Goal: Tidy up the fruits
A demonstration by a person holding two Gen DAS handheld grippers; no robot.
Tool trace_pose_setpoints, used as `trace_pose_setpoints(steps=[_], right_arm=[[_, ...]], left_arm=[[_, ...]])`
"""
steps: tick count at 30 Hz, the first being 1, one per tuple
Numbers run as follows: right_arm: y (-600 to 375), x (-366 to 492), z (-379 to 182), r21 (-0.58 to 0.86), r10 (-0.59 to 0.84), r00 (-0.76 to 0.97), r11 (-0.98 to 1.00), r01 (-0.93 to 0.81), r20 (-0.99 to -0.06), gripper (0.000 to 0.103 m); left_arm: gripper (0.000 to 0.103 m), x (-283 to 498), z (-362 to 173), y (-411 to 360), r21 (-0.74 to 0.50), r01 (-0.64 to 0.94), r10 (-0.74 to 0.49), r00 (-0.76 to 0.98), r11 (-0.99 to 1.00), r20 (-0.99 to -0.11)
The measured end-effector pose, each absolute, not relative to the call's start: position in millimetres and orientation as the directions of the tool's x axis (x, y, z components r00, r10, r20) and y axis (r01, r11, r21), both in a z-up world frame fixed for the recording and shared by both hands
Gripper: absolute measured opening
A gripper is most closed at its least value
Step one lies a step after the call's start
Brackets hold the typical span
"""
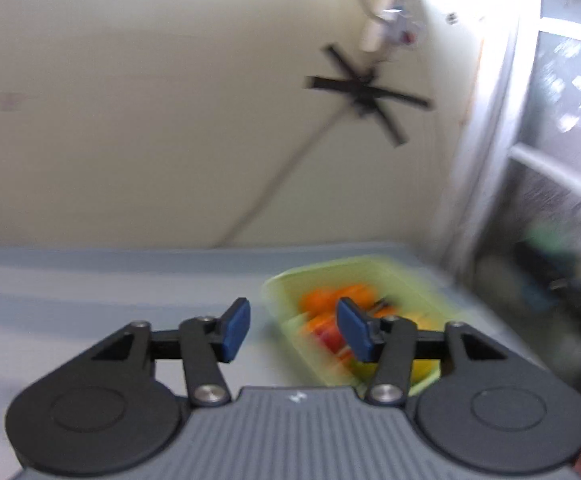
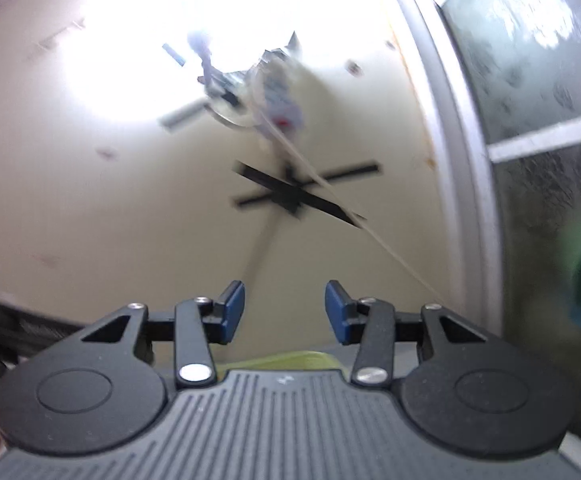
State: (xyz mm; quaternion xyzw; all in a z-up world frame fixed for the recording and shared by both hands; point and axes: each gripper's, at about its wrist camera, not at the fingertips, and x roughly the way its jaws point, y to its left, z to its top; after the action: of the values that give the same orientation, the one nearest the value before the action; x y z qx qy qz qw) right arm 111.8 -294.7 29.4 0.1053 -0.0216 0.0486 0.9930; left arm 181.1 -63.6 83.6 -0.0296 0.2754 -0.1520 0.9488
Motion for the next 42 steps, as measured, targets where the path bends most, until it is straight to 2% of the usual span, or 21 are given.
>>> trace_pose_setpoints(steps=[2,5,9,10,11,12,13,16,22,24,27,42], right_arm=[[-277,93,29,0.189,0.165,0.985,0.967,-0.170,0.042,0.051],[-251,71,14,0.203,0.245,0.968,0.952,-0.230,-0.053,0.057],[-225,48,-16,0.260,0.235,0.950,0.949,-0.178,-0.208,0.058],[-222,41,-22,0.292,0.229,0.945,0.944,-0.156,-0.233,0.060],[-221,35,-26,0.326,0.228,0.939,0.935,-0.138,-0.256,0.065],[-219,29,-31,0.351,0.229,0.933,0.928,-0.124,-0.276,0.065],[-215,23,-35,0.356,0.224,0.929,0.928,-0.111,-0.295,0.065],[-207,11,-40,0.343,0.200,0.918,0.936,-0.076,-0.343,0.065],[-203,-23,-36,0.347,0.150,0.924,0.938,-0.020,-0.351,0.067],[-201,-33,-36,0.344,0.130,0.930,0.939,-0.004,-0.345,0.073],[-200,-39,-35,0.341,0.116,0.933,0.940,0.007,-0.340,0.073],[-211,-36,-34,0.389,0.143,0.929,0.921,0.000,-0.341,0.074]], left_arm=[[0.056,156,68,-49,-0.054,0.172,-0.173,0.814,0.984,-0.554],[0.060,124,40,-33,0.037,0.054,-0.021,0.794,0.998,-0.608],[0.062,87,14,-20,0.041,0.018,0.014,0.750,0.999,-0.662],[0.069,80,12,-21,0.054,0.020,0.021,0.748,0.998,-0.663],[0.085,71,8,-22,0.069,0.024,0.028,0.747,0.997,-0.664],[0.090,66,7,-20,0.071,0.031,0.024,0.751,0.997,-0.660],[0.094,59,7,-21,0.072,0.036,0.019,0.759,0.997,-0.651],[0.097,44,8,-21,0.068,0.038,0.014,0.779,0.997,-0.627],[0.103,28,7,-18,0.014,0.070,-0.046,0.778,0.997,-0.627],[0.103,24,6,-18,0.002,0.081,-0.062,0.773,0.997,-0.632],[0.103,17,5,-20,0.003,0.096,-0.072,0.769,0.995,-0.635],[0.103,-2,24,-15,0.082,0.003,0.041,0.847,0.997,-0.531]])
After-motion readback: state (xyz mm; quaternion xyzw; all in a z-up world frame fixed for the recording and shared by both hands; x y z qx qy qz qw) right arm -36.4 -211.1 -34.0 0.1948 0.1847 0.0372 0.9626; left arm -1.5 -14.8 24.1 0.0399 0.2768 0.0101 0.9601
